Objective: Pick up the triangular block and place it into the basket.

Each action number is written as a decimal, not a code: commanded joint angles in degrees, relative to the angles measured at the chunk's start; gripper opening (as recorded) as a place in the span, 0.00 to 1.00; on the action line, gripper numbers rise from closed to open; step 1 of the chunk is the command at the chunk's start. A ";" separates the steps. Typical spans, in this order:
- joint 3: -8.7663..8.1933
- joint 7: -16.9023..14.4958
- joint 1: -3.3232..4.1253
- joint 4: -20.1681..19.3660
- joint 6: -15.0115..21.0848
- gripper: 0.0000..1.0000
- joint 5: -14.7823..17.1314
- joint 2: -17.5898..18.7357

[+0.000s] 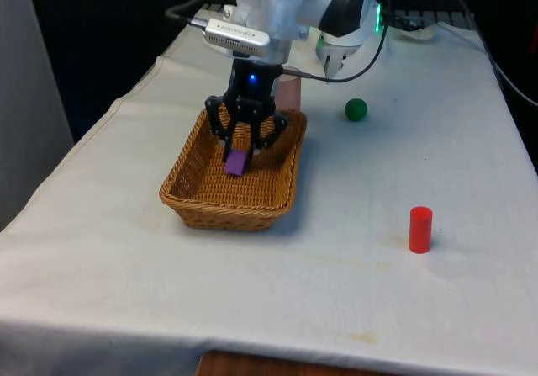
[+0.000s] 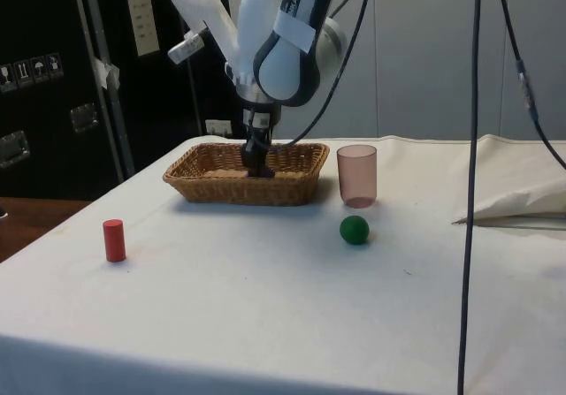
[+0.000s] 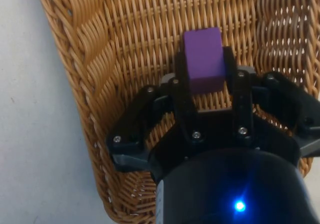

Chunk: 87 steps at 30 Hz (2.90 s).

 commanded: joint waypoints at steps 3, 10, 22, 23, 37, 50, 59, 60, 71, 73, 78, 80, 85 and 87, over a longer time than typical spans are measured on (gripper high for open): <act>0.57 -0.17 -0.34 0.00 0.06 0.51 0.23 0.06; 0.46 -0.11 -0.29 0.00 0.06 0.79 0.23 0.11; 1.43 -0.11 -0.97 -0.34 -1.03 1.00 0.74 -0.69; 0.00 0.46 0.06 0.00 -0.40 1.00 0.00 0.11; 1.32 -3.61 -1.03 0.17 -3.15 1.00 5.04 -0.57; -0.23 -4.41 0.40 -0.63 -4.18 1.00 4.30 -2.46; -0.29 -4.64 0.40 -1.66 -7.10 1.00 4.30 -6.53; -0.29 -4.70 0.40 -1.78 -7.45 1.00 4.30 -6.93; -0.11 -4.81 0.52 -2.41 -12.26 1.00 4.47 -11.17; -0.11 -4.81 0.52 -2.41 -12.66 1.00 4.47 -11.52; -0.11 -4.81 0.57 -2.52 -15.13 1.00 4.58 -13.29; -0.11 -4.81 0.57 -2.58 -15.99 1.00 4.58 -13.81; -0.17 -4.76 0.63 -2.46 -17.99 1.00 4.47 -14.84; -0.17 -4.70 0.69 -2.35 -19.54 1.00 4.41 -15.64</act>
